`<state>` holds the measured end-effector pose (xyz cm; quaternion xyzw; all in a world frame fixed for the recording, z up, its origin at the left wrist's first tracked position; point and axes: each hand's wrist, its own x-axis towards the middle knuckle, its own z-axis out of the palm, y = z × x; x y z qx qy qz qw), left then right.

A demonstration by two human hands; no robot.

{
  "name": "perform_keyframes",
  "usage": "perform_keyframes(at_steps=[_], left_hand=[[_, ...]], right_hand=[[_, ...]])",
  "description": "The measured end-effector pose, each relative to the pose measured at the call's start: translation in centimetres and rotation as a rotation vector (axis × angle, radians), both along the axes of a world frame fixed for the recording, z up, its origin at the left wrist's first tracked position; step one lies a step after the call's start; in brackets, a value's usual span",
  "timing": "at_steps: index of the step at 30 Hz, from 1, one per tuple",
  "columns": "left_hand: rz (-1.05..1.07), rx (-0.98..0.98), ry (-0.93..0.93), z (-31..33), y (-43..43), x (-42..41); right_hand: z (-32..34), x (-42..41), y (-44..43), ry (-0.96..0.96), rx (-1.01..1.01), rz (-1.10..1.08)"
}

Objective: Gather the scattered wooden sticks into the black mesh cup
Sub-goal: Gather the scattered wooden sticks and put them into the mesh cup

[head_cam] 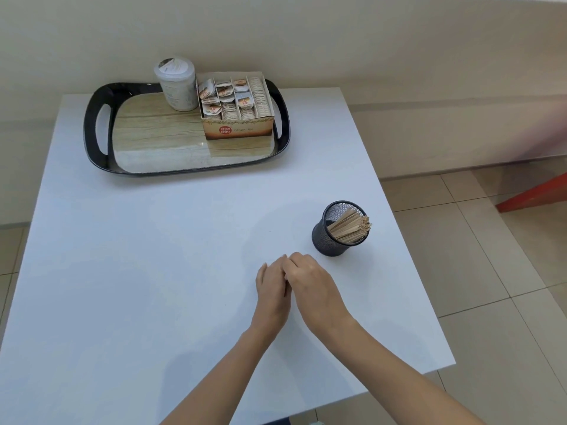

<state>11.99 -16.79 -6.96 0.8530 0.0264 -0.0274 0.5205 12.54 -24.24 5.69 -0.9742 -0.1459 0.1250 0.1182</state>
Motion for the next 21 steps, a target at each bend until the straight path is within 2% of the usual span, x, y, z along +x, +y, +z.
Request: perform_keyframes(at_steps=[2, 5, 8, 13, 16, 17, 20, 21], left_hand=[[0.000, -0.091, 0.059, -0.1, 0.1, 0.0], [-0.006, -0.018, 0.026, -1.1, 0.1, 0.0], [-0.037, -0.071, 0.082, -1.9, 0.1, -0.2], [-0.156, 0.361, -0.064, -2.2, 0.8, -0.2], [-0.159, 0.401, -0.055, -1.9, 0.8, -0.1], [-0.159, 0.329, -0.052, -1.8, 0.7, -0.1], [-0.110, -0.226, 0.038, 0.0, 0.5, -0.1], [-0.079, -0.336, 0.066, 0.5, 0.4, 0.0]], right_hand=[[-0.1, -0.3, 0.0, -0.027, 0.023, -0.033], [-0.5, -0.4, 0.0, -0.027, 0.020, -0.044], [-0.8, -0.5, -0.1, -0.002, 0.025, -0.033], [-1.1, -0.5, -0.1, -0.021, 0.032, -0.025], [-1.2, -0.3, -0.1, -0.028, 0.045, -0.029], [-1.1, -0.2, -0.1, -0.029, 0.055, -0.031], [-0.7, -0.3, -0.3, -0.034, 0.101, -0.066], [-0.5, -0.3, -0.4, -0.041, 0.105, -0.077]])
